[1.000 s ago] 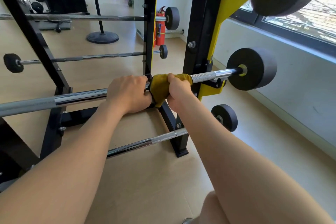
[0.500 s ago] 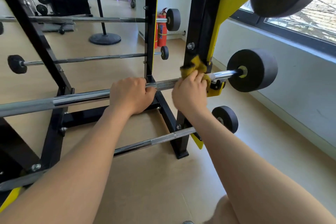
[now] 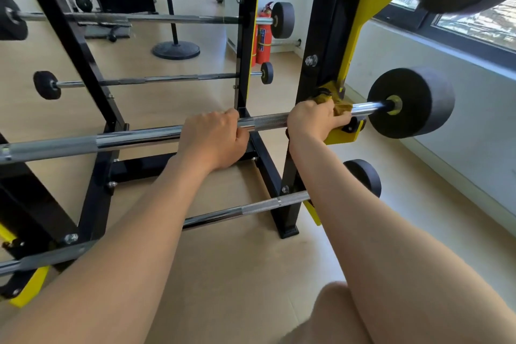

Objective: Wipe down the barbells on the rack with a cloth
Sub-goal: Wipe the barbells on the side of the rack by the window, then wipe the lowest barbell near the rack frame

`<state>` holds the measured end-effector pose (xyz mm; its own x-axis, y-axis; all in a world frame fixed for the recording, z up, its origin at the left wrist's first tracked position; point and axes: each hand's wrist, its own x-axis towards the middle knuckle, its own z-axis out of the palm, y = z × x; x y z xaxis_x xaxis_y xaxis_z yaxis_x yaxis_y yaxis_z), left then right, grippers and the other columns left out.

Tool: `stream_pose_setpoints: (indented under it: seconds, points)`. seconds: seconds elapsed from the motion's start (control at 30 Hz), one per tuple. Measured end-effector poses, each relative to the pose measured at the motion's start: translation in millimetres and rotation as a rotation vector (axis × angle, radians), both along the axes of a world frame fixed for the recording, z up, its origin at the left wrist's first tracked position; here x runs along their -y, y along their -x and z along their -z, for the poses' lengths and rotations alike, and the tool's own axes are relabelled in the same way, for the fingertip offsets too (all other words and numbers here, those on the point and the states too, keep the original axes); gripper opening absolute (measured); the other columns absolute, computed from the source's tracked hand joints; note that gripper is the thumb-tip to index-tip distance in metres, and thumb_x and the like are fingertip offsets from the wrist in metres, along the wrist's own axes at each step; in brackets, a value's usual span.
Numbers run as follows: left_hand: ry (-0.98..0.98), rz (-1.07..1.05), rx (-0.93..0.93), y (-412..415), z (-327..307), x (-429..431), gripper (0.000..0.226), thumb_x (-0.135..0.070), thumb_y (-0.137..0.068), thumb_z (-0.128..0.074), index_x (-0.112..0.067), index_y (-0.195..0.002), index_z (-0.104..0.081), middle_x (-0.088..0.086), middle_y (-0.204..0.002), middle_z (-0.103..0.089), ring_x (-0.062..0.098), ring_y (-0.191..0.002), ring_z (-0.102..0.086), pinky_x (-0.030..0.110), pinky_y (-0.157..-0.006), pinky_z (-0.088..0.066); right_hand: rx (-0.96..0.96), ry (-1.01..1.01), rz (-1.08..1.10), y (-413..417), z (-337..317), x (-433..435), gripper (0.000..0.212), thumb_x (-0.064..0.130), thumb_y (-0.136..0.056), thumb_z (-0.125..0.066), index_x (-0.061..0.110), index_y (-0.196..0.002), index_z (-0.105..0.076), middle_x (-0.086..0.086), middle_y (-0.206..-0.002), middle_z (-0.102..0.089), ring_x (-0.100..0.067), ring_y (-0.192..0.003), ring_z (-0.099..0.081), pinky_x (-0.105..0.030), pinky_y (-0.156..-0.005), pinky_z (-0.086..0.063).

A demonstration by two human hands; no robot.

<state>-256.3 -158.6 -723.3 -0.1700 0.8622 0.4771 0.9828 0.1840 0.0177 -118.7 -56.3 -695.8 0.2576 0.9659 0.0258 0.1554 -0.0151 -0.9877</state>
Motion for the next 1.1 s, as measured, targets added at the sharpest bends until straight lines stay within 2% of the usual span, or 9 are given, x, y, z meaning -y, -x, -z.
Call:
stream_pose_setpoints:
  seconds: [0.07,0.33,0.4,0.47,0.6,0.7,0.83,1.0,1.1]
  points:
    - [-0.012,0.005,-0.008,-2,2,1,0.032,-0.037,-0.097,-0.028,-0.018,-0.091,-0.053,0.001,-0.077,-0.060,0.025,-0.064,-0.056,0.036,-0.062,-0.044,-0.112,0.060,-0.002,4,-4,17,0.029,0.016,-0.107,-0.051,0.005,-0.130,-0.038,-0.016,-0.152,-0.030,-0.029,-0.112,-0.053,-0.040,-0.099,-0.052]
    - [-0.224,0.009,0.120,-10,4,-1,0.036,-0.041,-0.111,-0.027,-0.023,-0.105,-0.059,-0.004,-0.067,-0.057,0.020,-0.054,-0.048,0.027,-0.049,-0.022,0.139,-0.056,-0.532,-22,23,59,0.019,0.027,-0.107,-0.042,0.021,-0.117,-0.057,0.004,-0.078,-0.056,-0.007,-0.065,-0.054,-0.023,-0.061,-0.045]
    - [-0.239,0.026,0.185,-11,3,0,0.042,-0.047,-0.111,-0.025,-0.025,-0.099,-0.058,-0.004,-0.068,-0.059,0.023,-0.058,-0.055,0.030,-0.053,-0.036,0.277,-0.024,-0.746,-28,27,67,0.010,0.024,-0.103,-0.050,0.020,-0.102,-0.059,-0.003,-0.081,-0.062,-0.008,-0.069,-0.060,-0.026,-0.067,-0.053]
    - [-0.237,0.037,0.196,-11,3,3,0.046,-0.053,-0.110,-0.024,-0.025,-0.102,-0.060,-0.005,-0.071,-0.060,0.022,-0.061,-0.056,0.031,-0.058,-0.042,0.343,0.061,-0.909,-29,33,72,0.027,0.022,-0.097,-0.058,0.018,-0.123,-0.058,-0.007,-0.105,-0.068,-0.017,-0.097,-0.067,-0.038,-0.089,-0.061]
    - [-0.276,0.089,0.207,-14,3,10,0.034,-0.048,-0.106,-0.036,-0.026,-0.115,-0.060,-0.011,-0.077,-0.060,0.015,-0.063,-0.053,0.026,-0.056,-0.032,0.019,0.224,-0.996,-24,33,72,0.053,0.015,-0.099,-0.049,0.020,-0.151,-0.041,-0.003,-0.131,-0.059,-0.026,-0.121,-0.060,-0.050,-0.104,-0.056]
    - [-0.399,0.192,0.369,-16,13,21,0.023,-0.033,-0.102,-0.047,-0.018,-0.109,-0.063,-0.003,-0.090,-0.070,0.017,-0.081,-0.064,0.030,-0.076,-0.049,0.198,0.142,-0.936,-23,39,61,0.026,0.019,-0.105,-0.051,0.020,-0.129,-0.062,-0.002,-0.118,-0.066,-0.023,-0.110,-0.065,-0.045,-0.099,-0.058]
    - [-0.392,0.226,0.160,-23,63,51,0.011,-0.016,-0.093,-0.060,-0.009,-0.093,-0.068,0.006,-0.100,-0.065,0.025,-0.098,-0.055,0.040,-0.095,-0.047,0.584,0.114,-1.011,-18,50,48,0.011,0.016,-0.093,-0.069,0.018,-0.104,-0.068,-0.003,-0.100,-0.068,-0.020,-0.091,-0.065,-0.030,-0.073,-0.056]
    - [0.006,-0.046,0.703,-9,116,64,0.040,-0.049,-0.101,-0.056,-0.021,-0.129,-0.061,-0.004,-0.125,-0.061,0.011,-0.112,-0.057,0.037,-0.096,-0.055,0.578,0.204,-1.104,7,54,40,0.057,0.004,-0.090,-0.068,0.024,-0.140,-0.051,-0.002,-0.117,-0.061,-0.020,-0.102,-0.065,-0.037,-0.086,-0.063]
    - [0.050,0.063,1.109,2,120,70,0.042,-0.060,-0.104,-0.048,-0.026,-0.103,-0.073,-0.006,-0.094,-0.073,0.012,-0.090,-0.066,0.044,-0.087,-0.056,0.736,0.183,-1.154,23,61,37,0.026,0.017,-0.094,-0.068,0.020,-0.120,-0.069,-0.004,-0.103,-0.069,-0.019,-0.094,-0.068,-0.040,-0.084,-0.064]
